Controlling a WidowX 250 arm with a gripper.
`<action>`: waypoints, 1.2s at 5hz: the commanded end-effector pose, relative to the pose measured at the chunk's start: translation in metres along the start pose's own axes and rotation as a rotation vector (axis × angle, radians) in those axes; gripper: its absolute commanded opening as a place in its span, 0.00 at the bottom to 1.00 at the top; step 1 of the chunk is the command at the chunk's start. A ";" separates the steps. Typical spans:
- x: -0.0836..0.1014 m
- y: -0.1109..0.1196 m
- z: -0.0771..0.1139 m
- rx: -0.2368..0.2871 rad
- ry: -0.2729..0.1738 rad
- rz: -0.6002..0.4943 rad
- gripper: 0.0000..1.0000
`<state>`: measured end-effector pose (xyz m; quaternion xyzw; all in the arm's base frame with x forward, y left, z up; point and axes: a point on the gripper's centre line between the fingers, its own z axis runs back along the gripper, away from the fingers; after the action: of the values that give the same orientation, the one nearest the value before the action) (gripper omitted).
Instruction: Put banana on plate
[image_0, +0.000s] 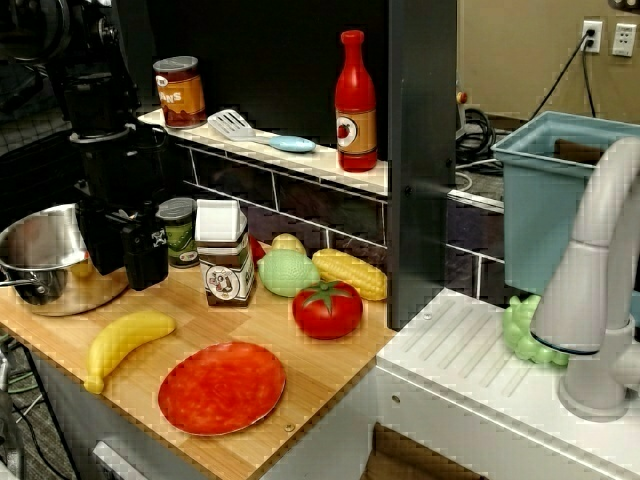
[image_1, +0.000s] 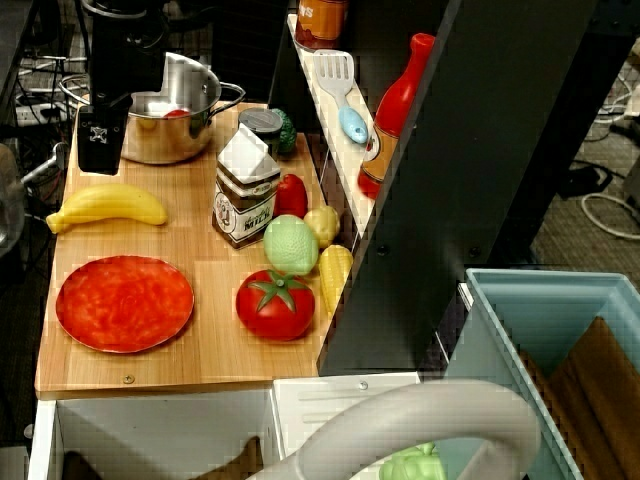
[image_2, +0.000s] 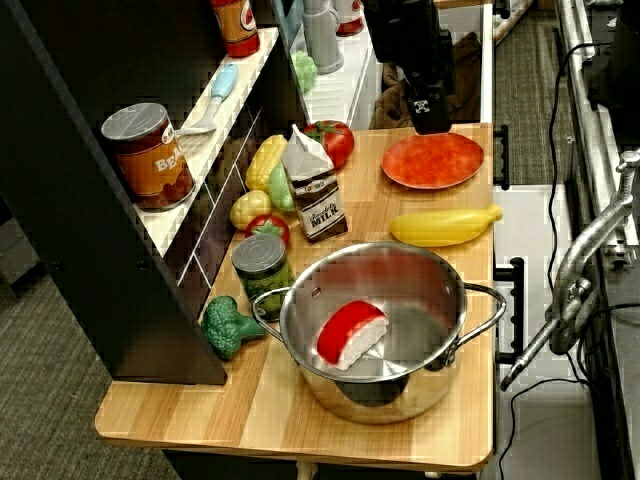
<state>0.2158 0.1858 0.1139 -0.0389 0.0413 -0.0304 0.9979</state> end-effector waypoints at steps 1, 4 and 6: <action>0.000 0.000 0.000 0.000 0.000 0.000 1.00; 0.003 0.041 -0.013 0.024 0.012 0.030 1.00; -0.001 0.045 -0.017 0.024 0.004 0.028 1.00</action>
<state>0.2156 0.2253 0.0814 -0.0428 0.0583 -0.0137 0.9973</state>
